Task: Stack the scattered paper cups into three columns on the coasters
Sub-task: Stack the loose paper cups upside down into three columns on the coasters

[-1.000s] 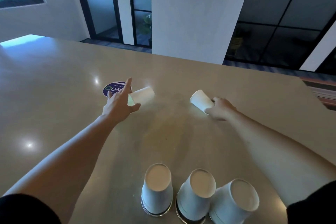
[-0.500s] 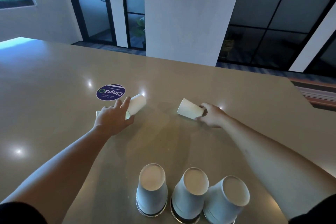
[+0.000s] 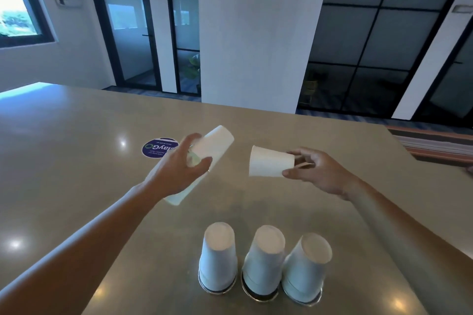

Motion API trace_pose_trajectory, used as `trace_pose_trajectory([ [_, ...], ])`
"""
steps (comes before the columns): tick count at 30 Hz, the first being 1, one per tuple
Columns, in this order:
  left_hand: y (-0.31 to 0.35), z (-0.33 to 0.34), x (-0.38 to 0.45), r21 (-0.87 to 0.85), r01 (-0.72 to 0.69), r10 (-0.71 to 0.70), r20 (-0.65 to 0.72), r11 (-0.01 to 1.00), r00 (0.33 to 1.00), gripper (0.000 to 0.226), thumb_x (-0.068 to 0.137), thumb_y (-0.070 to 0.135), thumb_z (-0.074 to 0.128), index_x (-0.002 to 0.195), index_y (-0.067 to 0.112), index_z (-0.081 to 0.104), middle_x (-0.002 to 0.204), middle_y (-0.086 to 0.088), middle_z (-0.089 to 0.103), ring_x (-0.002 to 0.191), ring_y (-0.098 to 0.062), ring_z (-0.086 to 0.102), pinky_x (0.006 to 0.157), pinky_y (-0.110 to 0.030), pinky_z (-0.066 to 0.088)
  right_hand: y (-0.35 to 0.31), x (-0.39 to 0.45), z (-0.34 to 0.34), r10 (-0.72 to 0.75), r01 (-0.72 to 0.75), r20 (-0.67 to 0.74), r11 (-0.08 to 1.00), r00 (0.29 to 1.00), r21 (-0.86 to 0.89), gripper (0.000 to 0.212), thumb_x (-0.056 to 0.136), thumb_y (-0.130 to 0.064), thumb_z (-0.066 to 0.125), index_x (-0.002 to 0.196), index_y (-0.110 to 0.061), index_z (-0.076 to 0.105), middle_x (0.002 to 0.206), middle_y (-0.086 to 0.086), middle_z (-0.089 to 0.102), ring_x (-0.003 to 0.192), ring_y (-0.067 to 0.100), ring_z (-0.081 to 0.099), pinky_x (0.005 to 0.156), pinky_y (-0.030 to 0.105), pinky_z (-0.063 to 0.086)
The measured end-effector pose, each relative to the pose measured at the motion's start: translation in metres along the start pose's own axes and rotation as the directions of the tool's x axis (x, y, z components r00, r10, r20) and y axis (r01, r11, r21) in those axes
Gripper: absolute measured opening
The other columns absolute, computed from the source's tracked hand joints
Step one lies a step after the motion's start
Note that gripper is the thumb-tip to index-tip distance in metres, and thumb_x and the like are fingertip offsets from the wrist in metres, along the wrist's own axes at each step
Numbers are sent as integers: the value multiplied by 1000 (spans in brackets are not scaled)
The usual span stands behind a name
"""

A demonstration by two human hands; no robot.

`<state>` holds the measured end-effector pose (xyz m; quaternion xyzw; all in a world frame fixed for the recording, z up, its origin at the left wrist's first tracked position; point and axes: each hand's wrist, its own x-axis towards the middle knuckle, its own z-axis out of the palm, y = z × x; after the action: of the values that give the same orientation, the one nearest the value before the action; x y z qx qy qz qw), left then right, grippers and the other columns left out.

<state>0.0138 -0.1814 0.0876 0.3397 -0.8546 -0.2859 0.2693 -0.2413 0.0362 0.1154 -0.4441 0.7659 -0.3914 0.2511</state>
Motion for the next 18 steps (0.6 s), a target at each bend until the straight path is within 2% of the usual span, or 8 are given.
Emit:
trace_pose_trajectory([
  [2, 22, -10, -10, -77, -58, 57, -15, 995, 998, 49, 86, 41, 72, 129, 43, 48, 104, 6, 67, 92, -20, 66, 77, -37, 58, -13, -27, -12, -52, 53, -43, 998, 998, 22, 39, 84, -25, 82, 121, -30, 70, 108, -7, 74, 99, 15, 71, 82, 26, 52],
  [5, 54, -18, -24, -141, -121, 114, -58, 983, 992, 45, 86, 40, 74, 126, 43, 55, 103, 13, 67, 87, -8, 67, 68, -24, 52, -32, -60, -25, -99, 100, -84, 995, 992, 4, 32, 85, -27, 81, 116, -32, 72, 102, -9, 75, 90, 9, 72, 84, 30, 54],
  [8, 80, -17, -38, -220, -193, 183, -66, 956, 981, 50, 82, 46, 75, 128, 42, 55, 104, 19, 67, 87, 3, 66, 68, -20, 50, -51, -90, -38, -140, 130, -116, 988, 983, -87, 21, 84, -35, 80, 104, -29, 75, 94, -5, 75, 78, 9, 68, 74, 26, 50],
  [11, 100, -8, -49, -331, -230, 217, -76, 915, 973, 55, 72, 60, 66, 124, 49, 55, 104, 23, 68, 89, -1, 68, 74, -27, 56, -67, -118, -54, -163, 120, -127, 949, 978, -292, 33, 80, -53, 74, 93, -23, 76, 85, -6, 72, 70, 7, 64, 66, 25, 47],
  [14, 112, 5, -56, -435, -235, 209, -107, 870, 972, 53, 71, 61, 64, 122, 47, 55, 102, 23, 69, 87, -5, 70, 75, -32, 57, -80, -139, -63, -92, 28, -104, 864, 990, -504, 42, 73, -68, 69, 93, -32, 76, 88, -11, 72, 81, 10, 67, 73, 34, 56],
  [16, 118, 12, -59, -482, -230, 183, -144, 845, 973, 49, 72, 61, 63, 118, 47, 55, 99, 20, 70, 87, -8, 69, 76, -35, 56, -84, -147, -61, -54, -9, -84, 793, 995, -609, 44, 70, -70, 67, 93, -34, 75, 88, -13, 70, 83, 11, 66, 75, 38, 58],
  [18, 121, 18, -61, -547, -228, 150, -184, 806, 971, 44, 73, 60, 64, 114, 47, 56, 102, 10, 72, 92, -20, 71, 80, -48, 58, -83, -148, -53, -13, -36, -69, 740, 998, -671, 40, 70, -68, 69, 89, -34, 72, 83, -14, 68, 79, 9, 64, 70, 35, 55],
])
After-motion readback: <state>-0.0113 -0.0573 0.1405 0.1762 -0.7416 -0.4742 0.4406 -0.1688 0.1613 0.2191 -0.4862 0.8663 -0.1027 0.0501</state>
